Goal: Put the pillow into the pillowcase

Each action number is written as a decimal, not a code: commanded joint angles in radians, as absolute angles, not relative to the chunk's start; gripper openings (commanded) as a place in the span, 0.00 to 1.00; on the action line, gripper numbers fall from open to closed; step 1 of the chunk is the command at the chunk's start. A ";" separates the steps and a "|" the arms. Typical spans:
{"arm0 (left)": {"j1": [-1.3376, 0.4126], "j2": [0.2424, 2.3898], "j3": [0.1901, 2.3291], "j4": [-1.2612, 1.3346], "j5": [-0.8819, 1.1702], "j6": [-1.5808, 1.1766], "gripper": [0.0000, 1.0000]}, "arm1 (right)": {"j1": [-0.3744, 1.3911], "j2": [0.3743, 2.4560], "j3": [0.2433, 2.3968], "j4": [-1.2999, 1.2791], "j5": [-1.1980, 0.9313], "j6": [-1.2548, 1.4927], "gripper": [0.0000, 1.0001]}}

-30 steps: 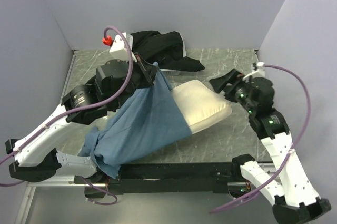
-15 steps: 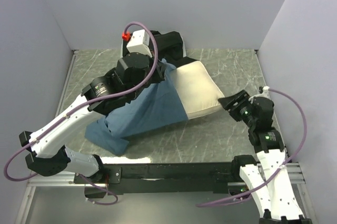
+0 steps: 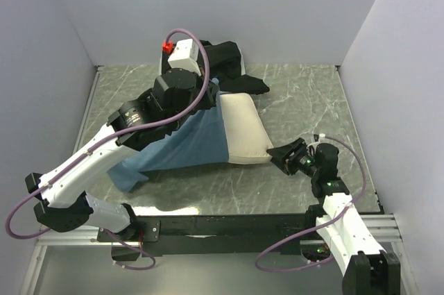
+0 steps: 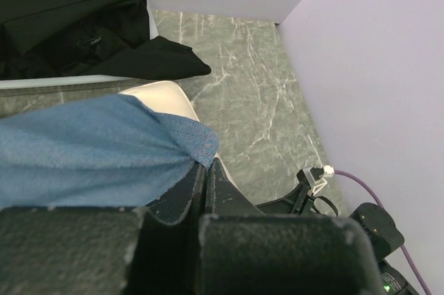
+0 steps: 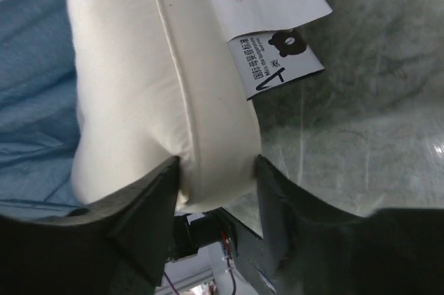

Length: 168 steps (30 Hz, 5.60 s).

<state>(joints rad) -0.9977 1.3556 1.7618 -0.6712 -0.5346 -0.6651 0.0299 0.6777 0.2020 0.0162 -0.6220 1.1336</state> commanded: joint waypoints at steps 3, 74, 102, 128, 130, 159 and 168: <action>-0.997 1.319 1.836 -0.491 -0.502 -0.640 0.01 | 0.029 0.686 0.278 0.103 -0.591 1.097 0.63; -1.477 1.671 1.569 -1.370 -1.146 -1.183 0.01 | 0.531 0.540 0.638 -0.396 -0.172 0.861 0.00; -0.830 1.536 1.648 -0.585 0.091 -0.632 0.01 | 0.833 0.845 0.818 -0.273 -0.173 0.859 0.37; -0.801 1.539 1.542 -0.525 0.003 -0.640 0.01 | 0.571 0.298 0.367 -0.200 0.051 0.614 1.00; -0.801 1.540 1.545 -0.528 0.003 -0.638 0.01 | 0.572 0.244 0.309 -0.189 0.049 0.637 1.00; -0.511 1.543 1.626 -0.496 0.078 -0.703 0.01 | 0.569 0.312 0.431 -0.287 -0.294 0.656 1.00; -0.511 1.549 1.595 -0.483 0.075 -0.696 0.01 | 0.600 0.321 0.149 0.119 -0.345 0.724 1.00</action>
<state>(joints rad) -0.5056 1.5681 1.5711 -0.5652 0.0528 -0.6933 0.5747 0.3080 0.2050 -0.1848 -0.3004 0.6880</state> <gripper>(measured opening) 0.022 0.996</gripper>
